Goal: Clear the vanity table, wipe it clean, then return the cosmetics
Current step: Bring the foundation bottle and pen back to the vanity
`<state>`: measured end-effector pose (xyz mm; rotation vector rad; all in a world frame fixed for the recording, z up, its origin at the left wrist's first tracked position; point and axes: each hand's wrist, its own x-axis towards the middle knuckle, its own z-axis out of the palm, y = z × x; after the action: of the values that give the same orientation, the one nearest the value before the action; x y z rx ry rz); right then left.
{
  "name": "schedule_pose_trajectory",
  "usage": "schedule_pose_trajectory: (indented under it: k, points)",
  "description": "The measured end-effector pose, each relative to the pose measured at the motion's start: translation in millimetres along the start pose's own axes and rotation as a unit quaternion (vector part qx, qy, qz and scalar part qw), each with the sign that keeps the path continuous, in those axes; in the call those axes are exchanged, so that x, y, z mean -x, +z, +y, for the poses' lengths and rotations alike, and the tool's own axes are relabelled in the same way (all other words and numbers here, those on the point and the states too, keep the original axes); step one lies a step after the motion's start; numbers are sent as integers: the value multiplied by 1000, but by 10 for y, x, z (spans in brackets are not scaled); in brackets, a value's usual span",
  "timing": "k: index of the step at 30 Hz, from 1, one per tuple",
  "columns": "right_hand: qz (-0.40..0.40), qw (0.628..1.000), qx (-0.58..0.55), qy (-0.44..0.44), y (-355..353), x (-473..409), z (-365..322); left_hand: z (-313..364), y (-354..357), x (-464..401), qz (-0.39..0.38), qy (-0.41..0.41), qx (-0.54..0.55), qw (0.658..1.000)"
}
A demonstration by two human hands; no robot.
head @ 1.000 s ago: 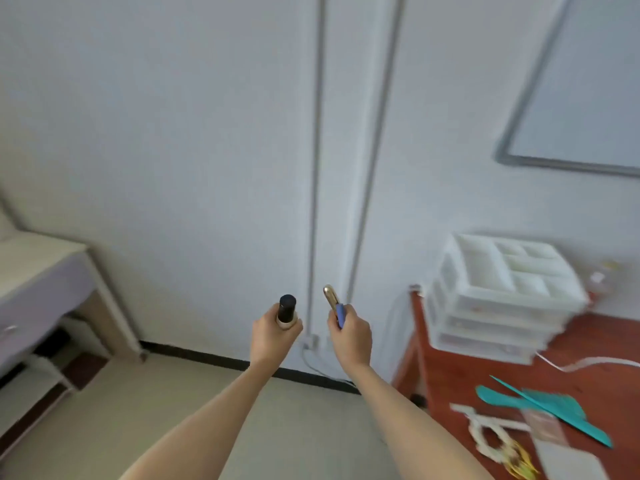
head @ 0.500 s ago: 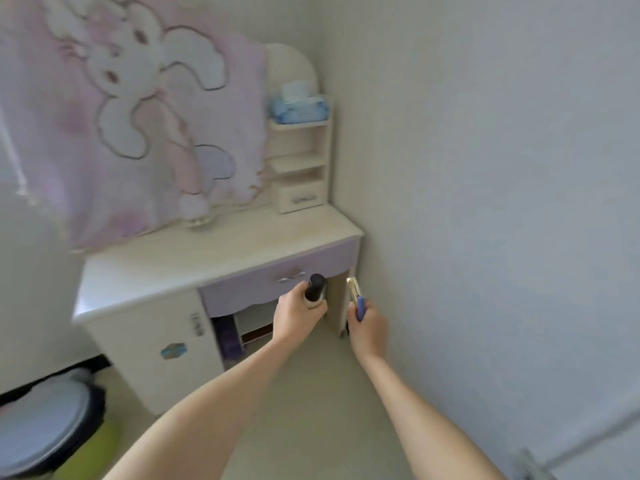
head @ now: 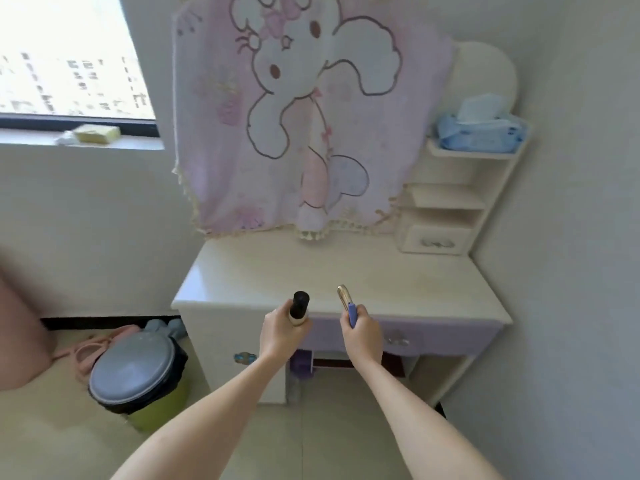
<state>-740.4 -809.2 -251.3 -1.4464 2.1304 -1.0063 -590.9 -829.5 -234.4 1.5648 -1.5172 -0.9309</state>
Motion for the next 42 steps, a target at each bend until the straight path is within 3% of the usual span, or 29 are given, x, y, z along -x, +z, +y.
schedule_pose_trajectory:
  k: [5, 13, 22, 26, 32, 42]
  points:
    - [-55, 998, -11, -21, 419, -747, -276, -71, -146, -607, 57, -45, -5, 997]
    - [-122, 992, 19, -23, 1196, -1528, -500, -412, -241, -1549, 80, -77, -33, 993]
    - [-120, 986, 89, 71, 2037, -2518, -614, -817, -166, -3003, -16, -66, -60, 996]
    - [-140, 979, 68, 131, 2397, -2776, -725, -1049, -111, -3437, -69, -63, -68, 993]
    - [-140, 971, 72, 182, 2635, -3000, -737, -1245, 26, -3733, -88, -86, -35, 992]
    - [-134, 973, 53, 179, 2709, -3148, -626, -1324, 237, -3946, -98, -86, -9, 991]
